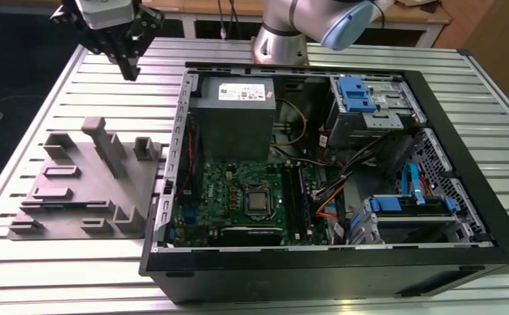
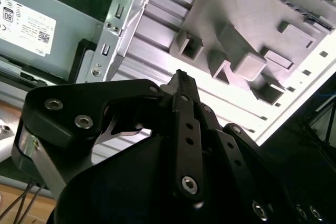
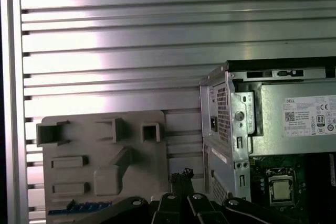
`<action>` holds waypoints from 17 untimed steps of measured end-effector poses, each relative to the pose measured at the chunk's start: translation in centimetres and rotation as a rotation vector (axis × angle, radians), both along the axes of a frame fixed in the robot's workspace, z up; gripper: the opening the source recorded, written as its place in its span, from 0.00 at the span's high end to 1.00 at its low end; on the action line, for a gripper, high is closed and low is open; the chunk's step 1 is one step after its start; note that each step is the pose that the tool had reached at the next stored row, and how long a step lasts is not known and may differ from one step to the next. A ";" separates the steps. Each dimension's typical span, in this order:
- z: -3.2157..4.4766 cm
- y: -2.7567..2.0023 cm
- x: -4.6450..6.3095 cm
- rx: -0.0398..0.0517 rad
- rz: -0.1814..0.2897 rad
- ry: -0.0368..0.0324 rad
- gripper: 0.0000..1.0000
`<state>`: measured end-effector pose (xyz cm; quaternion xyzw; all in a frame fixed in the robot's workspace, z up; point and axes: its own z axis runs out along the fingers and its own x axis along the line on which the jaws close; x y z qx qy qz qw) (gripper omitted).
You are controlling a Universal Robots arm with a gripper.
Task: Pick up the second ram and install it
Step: 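Reach for the second ram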
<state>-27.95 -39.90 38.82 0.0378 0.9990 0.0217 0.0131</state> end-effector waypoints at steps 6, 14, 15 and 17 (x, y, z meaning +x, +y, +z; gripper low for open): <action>-0.26 -0.01 -1.4 0.0000 0.000 0.0000 0.93; -0.82 -0.13 -3.0 0.0000 0.000 0.0000 0.93; -0.90 -0.17 -3.1 0.0001 0.000 -0.0001 0.93; -1.04 -0.28 -3.4 0.0000 0.000 0.0000 0.93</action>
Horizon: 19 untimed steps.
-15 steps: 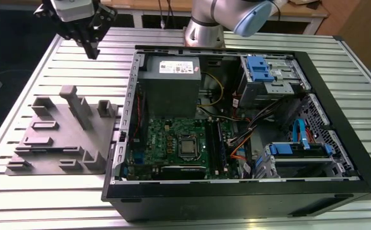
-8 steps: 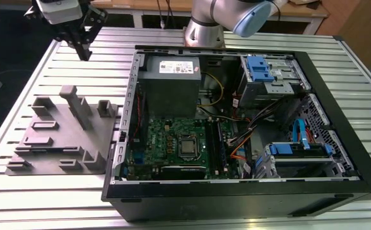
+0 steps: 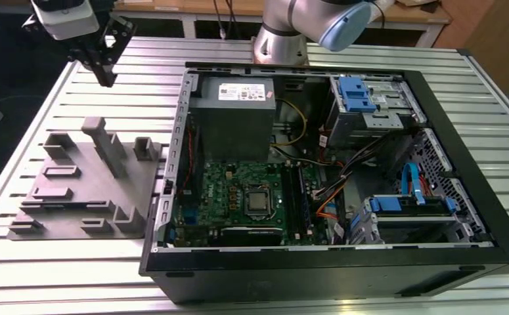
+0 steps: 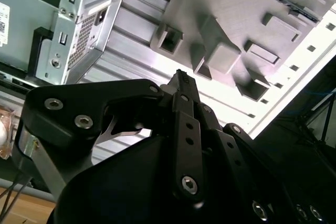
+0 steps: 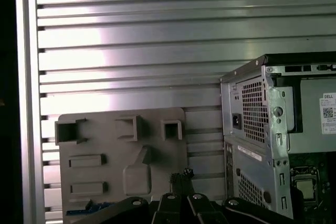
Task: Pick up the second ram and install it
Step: 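Reach for the second ram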
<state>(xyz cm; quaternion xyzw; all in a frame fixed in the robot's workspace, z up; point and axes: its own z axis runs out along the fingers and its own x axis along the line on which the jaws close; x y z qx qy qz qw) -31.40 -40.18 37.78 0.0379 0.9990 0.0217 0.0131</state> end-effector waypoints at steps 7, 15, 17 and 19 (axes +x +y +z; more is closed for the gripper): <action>-0.44 -0.62 -1.0 -0.0001 0.000 0.0001 0.93; -0.97 -1.66 -2.1 0.0000 0.000 0.0000 0.93; -1.11 -1.94 -2.4 0.0000 0.000 -0.0001 0.93; -1.24 -2.19 -2.7 0.0000 0.000 0.0000 0.93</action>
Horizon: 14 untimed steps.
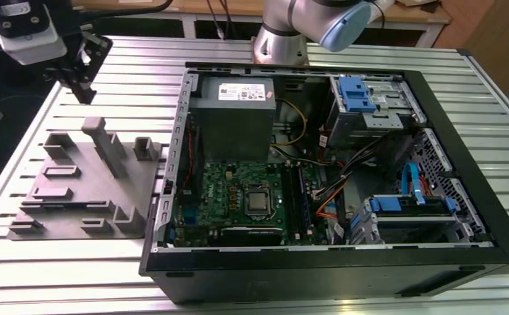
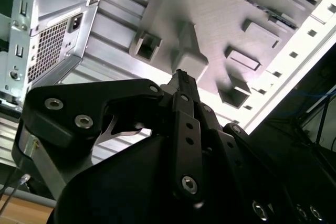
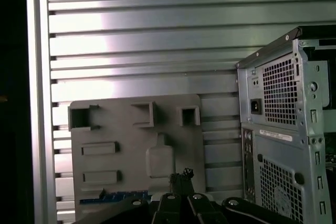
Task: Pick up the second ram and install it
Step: 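Reach for the second ram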
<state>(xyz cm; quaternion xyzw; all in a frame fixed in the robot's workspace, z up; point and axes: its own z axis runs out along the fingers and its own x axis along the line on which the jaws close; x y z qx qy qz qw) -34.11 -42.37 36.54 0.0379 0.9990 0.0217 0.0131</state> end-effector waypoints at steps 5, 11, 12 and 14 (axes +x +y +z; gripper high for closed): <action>-0.33 -0.61 -0.8 -0.0001 0.000 0.0001 0.93; -0.74 -1.37 -1.7 0.0000 0.000 0.0000 0.93; -0.81 -1.49 -1.8 0.0000 0.000 0.0000 0.93; -0.98 -1.71 -2.1 0.0000 0.000 0.0000 0.93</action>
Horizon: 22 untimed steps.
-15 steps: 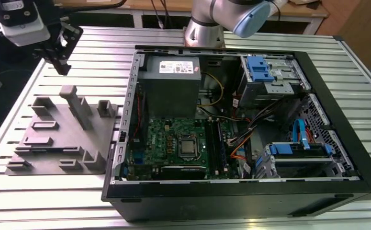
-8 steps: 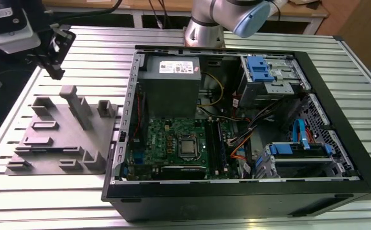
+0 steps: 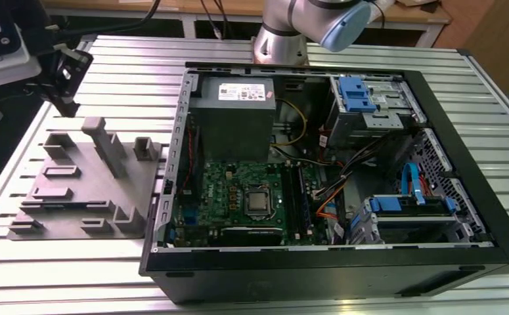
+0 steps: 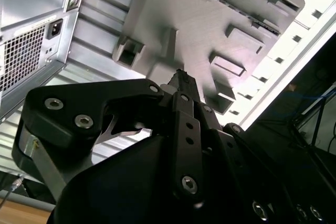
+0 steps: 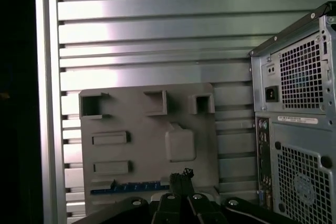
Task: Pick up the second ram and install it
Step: 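Reach for the second ram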
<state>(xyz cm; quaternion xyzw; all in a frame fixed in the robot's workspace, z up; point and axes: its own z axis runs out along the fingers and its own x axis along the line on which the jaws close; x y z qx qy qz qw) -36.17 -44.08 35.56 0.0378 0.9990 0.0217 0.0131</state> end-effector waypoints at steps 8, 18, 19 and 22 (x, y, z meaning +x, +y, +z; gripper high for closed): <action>-0.63 -0.62 -0.7 0.0000 0.000 0.0000 0.93; -1.41 -1.75 -1.7 0.0000 0.000 0.0001 0.93; -1.54 -1.88 -1.7 0.0001 0.000 0.0001 0.93; -1.89 -2.23 -2.0 0.0000 0.000 0.0001 0.93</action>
